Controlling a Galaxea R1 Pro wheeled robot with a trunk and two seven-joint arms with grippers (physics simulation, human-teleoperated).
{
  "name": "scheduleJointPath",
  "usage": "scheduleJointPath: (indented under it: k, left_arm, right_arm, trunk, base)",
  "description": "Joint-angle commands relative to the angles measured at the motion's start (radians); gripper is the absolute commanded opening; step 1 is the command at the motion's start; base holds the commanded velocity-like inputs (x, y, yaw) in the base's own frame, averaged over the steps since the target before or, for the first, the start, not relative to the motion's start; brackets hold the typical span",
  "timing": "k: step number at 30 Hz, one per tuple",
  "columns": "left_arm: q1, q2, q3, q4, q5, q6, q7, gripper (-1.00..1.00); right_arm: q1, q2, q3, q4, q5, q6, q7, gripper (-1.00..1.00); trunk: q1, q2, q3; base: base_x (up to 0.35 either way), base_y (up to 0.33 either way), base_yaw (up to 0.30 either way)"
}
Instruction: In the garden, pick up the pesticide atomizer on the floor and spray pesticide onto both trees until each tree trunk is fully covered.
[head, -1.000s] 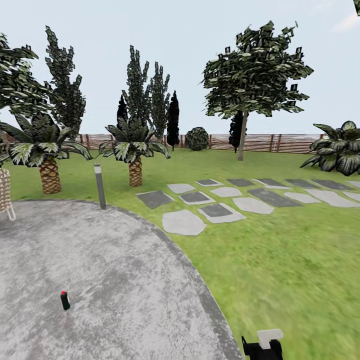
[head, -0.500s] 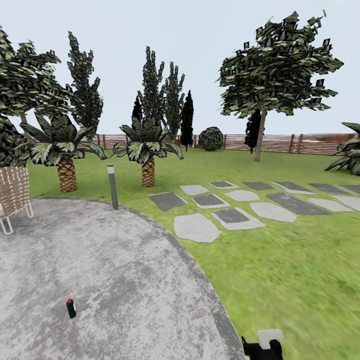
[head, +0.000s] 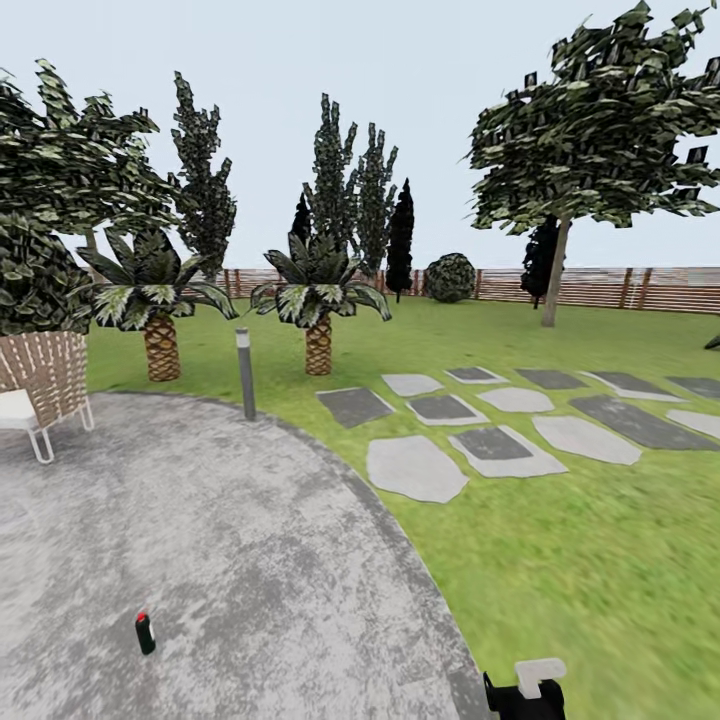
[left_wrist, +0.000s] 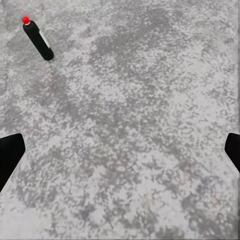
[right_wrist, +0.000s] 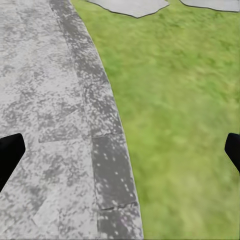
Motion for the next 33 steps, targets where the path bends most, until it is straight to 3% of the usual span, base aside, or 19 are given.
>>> scheduleJointPath:
  k: [1,21,33]
  left_arm:
    - [0.000,0.000,0.000,0.000,0.000,0.000,0.000,1.00]
    - [0.000,0.000,0.000,0.001,0.000,0.000,0.000,1.00]
    - [0.000,0.000,0.000,0.000,0.000,0.000,0.001,1.00]
  right_arm:
    - [0.000,0.000,0.000,0.000,0.000,0.000,0.000,1.00]
    - [0.000,0.000,0.000,0.000,0.000,0.000,0.000,1.00]
    - [0.000,0.000,0.000,0.000,0.000,0.000,0.000,1.00]
  trunk:
    - [0.000,0.000,0.000]
    - [0.000,0.000,0.000]
    - [0.000,0.000,0.000]
  base:
    - [0.289,-0.150,0.010]
    - [0.278,-0.165,0.010]
    - [0.206,-0.214,0.239]
